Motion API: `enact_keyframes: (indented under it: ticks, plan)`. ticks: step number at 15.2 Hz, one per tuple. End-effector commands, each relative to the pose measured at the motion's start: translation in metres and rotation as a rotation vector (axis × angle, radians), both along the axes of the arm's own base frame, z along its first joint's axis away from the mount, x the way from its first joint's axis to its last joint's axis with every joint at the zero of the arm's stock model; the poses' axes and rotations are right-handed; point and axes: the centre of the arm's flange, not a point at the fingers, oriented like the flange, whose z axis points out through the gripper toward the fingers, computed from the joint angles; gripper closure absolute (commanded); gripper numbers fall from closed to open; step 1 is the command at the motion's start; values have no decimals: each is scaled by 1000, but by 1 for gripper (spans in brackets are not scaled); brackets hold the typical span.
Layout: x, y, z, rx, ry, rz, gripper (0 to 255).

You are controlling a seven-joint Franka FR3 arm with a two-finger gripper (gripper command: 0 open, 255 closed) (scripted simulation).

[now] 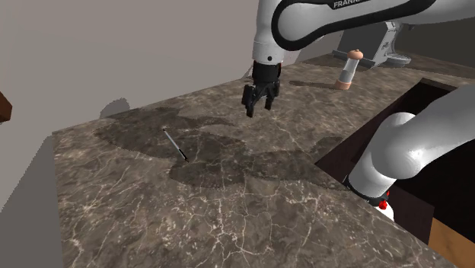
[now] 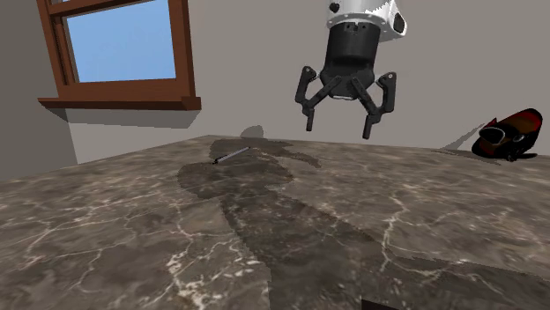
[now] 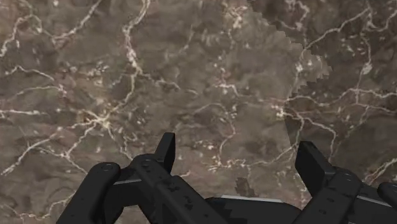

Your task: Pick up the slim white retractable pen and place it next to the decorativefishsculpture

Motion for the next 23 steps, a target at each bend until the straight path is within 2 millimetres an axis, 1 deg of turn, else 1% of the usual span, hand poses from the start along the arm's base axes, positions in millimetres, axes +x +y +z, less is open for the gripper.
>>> enact_keyframes:
  ticks: [1, 11, 20, 21, 23]
  plan:
    - [14, 22, -7, 17, -14, -11, 0]
    - [76, 119, -26, 91, -78, -56, 0]
    - [137, 204, -33, 159, -136, -98, 0]
    - [139, 207, -33, 161, -138, -99, 0]
    - [140, 210, -43, 161, -138, -99, 0]
